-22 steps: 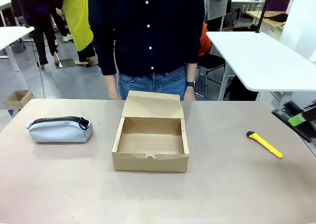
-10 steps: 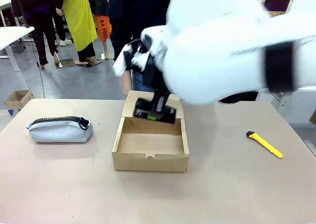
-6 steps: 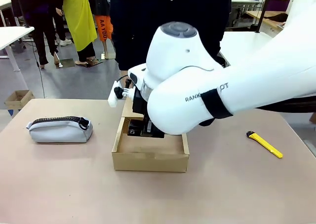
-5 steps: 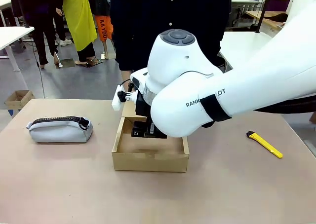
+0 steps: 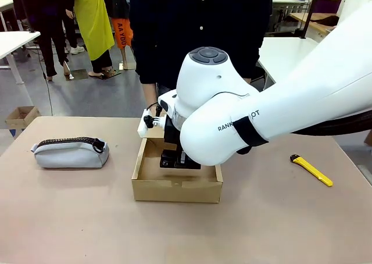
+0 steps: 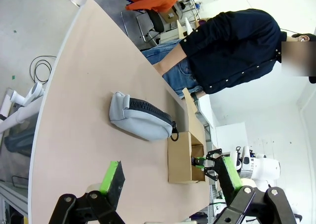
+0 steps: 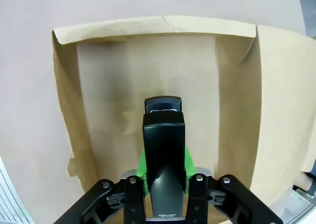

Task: Pack the items into the box.
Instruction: Pick up the item indicated by the person and place it inside the Mailer Box.

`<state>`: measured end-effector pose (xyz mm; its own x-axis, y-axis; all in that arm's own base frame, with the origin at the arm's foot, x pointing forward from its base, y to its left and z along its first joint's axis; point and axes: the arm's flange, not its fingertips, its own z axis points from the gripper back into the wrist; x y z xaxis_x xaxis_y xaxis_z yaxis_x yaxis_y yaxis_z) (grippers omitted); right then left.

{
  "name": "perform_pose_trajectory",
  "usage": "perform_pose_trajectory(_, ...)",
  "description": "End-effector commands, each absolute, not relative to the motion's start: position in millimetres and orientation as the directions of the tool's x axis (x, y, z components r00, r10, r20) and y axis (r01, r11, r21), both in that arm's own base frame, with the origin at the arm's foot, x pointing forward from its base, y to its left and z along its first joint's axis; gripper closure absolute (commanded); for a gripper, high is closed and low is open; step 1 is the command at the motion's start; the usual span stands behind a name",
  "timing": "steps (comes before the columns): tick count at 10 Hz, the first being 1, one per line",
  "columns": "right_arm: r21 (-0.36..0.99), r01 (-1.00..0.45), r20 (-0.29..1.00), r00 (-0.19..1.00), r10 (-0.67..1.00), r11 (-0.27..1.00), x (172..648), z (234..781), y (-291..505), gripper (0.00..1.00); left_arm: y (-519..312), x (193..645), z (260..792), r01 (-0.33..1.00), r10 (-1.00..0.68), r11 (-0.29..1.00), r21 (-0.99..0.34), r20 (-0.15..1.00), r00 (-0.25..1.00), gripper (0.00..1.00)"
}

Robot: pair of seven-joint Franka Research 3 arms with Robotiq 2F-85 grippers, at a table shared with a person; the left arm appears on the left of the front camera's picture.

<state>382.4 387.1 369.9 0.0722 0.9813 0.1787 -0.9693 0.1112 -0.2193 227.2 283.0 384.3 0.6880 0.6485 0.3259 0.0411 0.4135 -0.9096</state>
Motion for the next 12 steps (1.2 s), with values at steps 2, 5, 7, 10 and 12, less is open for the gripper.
perform_pose_trajectory(2,-0.199,-0.973,0.182,0.084,0.98,0.12,384.4,374.7,389.4,0.57,281.2,226.7,384.4,0.068,0.653,0.411,-0.909,0.346,0.674,0.0)
perform_pose_trajectory(5,-0.204,-0.972,0.183,0.077,0.98,0.115,383.5,376.5,388.2,0.0,281.2,226.7,384.4,0.068,0.653,0.411,-0.909,0.346,0.674,0.0)
perform_pose_trajectory(7,-0.207,-0.971,0.196,0.081,0.977,0.122,383.6,378.2,387.4,0.0,281.2,226.7,384.4,0.068,0.653,0.411,-0.909,0.346,0.674,0.0)
perform_pose_trajectory(10,-0.214,-0.966,0.236,0.093,0.967,0.145,384.2,393.0,376.3,0.0,281.2,226.7,384.4,0.068,0.653,0.411,-0.909,0.346,0.674,0.0)
perform_pose_trajectory(12,-0.145,-0.967,0.206,0.176,0.963,0.208,378.0,431.2,333.0,0.0,281.2,226.7,384.4,0.068,0.653,0.411,-0.909,0.346,0.674,0.0)
